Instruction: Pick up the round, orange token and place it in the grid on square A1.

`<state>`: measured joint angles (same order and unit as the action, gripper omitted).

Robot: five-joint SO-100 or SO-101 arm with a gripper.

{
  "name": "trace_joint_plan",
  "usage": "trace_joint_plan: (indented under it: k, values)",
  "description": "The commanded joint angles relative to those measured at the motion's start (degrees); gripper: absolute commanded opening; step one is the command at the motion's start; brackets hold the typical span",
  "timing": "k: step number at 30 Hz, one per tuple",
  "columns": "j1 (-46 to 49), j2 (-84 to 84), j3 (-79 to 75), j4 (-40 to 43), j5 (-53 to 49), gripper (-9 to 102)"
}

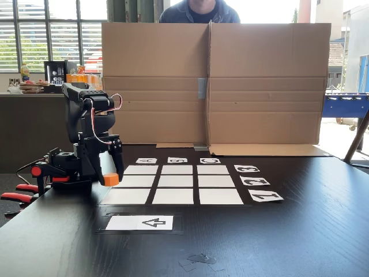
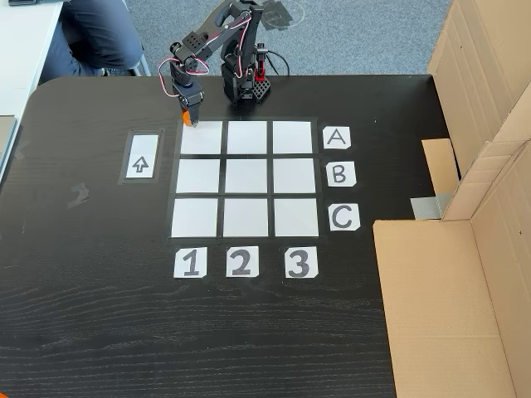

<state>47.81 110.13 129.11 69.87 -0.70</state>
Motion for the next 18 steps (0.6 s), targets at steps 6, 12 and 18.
trace_joint_plan:
  k: [6,12,18]
  values:
    - [-3.3,-1.6,3.7,-6.2,-0.2,9]
    - [-4.5,-2.4,4.7,-7.9,-0.2,9]
    - [-5.4,-3.6,5.5,-9.8,-0.2,9]
